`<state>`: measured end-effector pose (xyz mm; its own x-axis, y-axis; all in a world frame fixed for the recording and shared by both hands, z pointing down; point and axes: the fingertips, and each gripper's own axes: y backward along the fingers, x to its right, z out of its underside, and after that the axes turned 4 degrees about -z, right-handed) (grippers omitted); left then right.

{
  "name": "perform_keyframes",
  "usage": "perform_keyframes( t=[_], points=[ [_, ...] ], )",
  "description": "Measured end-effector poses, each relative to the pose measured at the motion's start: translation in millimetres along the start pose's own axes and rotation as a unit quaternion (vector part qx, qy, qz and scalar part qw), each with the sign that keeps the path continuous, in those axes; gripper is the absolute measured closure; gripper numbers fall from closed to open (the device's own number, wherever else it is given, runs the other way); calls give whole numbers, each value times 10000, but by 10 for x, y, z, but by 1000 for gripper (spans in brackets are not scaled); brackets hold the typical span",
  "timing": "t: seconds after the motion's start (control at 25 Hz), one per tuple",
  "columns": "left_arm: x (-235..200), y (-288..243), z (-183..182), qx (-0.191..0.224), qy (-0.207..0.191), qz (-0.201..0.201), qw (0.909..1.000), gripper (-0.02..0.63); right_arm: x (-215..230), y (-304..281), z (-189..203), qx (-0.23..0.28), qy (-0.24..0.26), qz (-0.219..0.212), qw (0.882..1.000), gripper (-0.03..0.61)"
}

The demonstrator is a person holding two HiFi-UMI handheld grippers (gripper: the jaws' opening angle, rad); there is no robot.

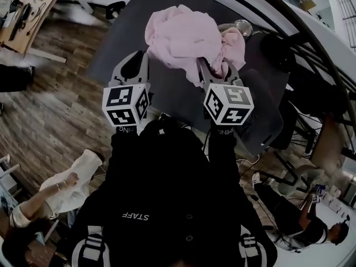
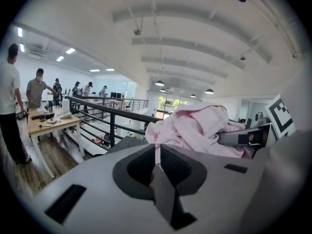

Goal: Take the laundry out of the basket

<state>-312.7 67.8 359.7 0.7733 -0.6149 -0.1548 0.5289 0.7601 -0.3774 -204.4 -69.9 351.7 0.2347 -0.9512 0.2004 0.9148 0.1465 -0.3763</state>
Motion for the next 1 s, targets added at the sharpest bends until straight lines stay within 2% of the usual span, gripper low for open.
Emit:
perform_keyframes(
  t=[0.24,0.48,1.0],
  points=[
    [-224,22,459,-349,-3,-115,9993,578,-157,-354,592,-574,-171,-81,9982,416],
    [-348,-227,969,-724,8,-27,9974,578,-87,-798,1330,-1196,-415,-61,9919,416],
    [-267,-603,1970,-1496,-81,259,9884,578,166,-1154,2519,-2083,-771,161,9749,413]
  ],
)
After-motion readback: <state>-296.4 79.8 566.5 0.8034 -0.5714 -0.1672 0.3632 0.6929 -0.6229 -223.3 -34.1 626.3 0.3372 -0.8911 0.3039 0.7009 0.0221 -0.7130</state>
